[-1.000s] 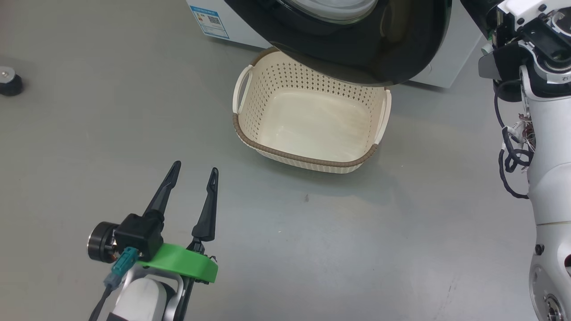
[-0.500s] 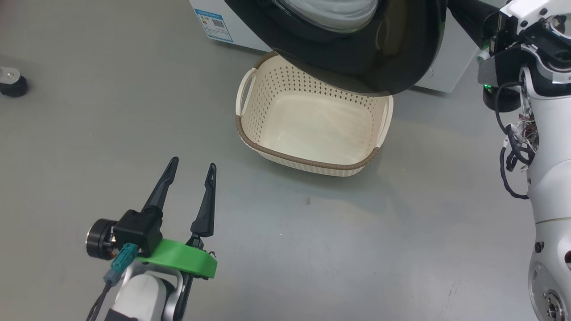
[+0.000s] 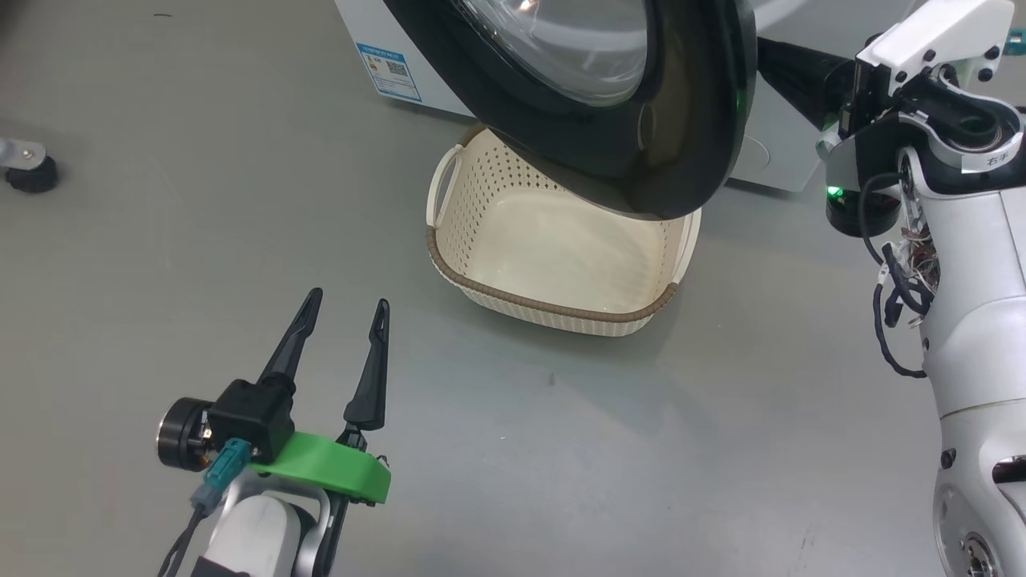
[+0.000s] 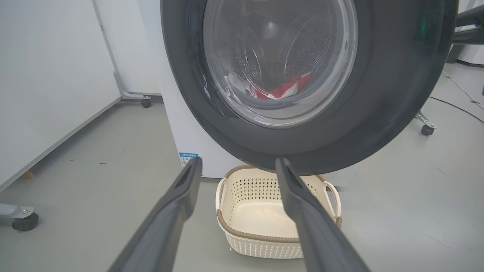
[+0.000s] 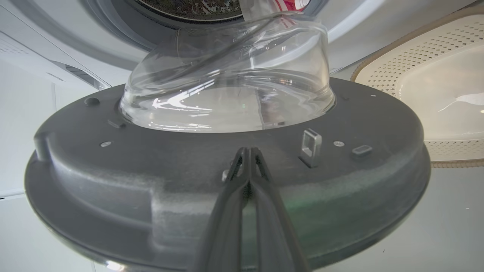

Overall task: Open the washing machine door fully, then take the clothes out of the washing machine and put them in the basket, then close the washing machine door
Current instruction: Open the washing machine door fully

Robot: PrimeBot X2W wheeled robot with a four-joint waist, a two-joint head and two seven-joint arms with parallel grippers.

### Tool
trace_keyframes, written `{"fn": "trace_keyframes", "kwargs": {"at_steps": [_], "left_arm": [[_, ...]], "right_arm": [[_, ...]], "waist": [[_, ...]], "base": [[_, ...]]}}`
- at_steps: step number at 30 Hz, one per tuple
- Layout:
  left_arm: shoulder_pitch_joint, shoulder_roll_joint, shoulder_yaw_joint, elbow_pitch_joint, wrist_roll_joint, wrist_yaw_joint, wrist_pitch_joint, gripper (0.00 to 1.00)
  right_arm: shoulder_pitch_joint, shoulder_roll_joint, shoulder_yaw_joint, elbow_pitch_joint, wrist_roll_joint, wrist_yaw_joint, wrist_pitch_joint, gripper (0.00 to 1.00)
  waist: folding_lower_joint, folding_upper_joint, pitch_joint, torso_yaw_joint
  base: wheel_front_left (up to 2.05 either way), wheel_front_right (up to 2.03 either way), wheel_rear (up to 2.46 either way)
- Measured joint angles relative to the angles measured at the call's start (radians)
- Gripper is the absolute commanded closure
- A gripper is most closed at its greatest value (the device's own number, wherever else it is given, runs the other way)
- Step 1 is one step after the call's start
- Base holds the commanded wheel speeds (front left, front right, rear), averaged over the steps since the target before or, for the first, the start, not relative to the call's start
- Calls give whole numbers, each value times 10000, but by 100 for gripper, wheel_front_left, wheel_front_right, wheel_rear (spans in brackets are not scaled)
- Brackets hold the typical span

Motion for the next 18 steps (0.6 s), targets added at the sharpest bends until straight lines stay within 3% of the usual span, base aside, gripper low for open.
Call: {"fn": "trace_keyframes", "kwargs": {"at_steps": [18], "left_arm": [[40, 0, 13, 13, 6, 86, -2, 0]], "right_arm": [[514, 284, 330, 387, 537, -12, 612, 100]], "waist": [[0, 0, -379, -49]], "base": [[0, 0, 0]]}}
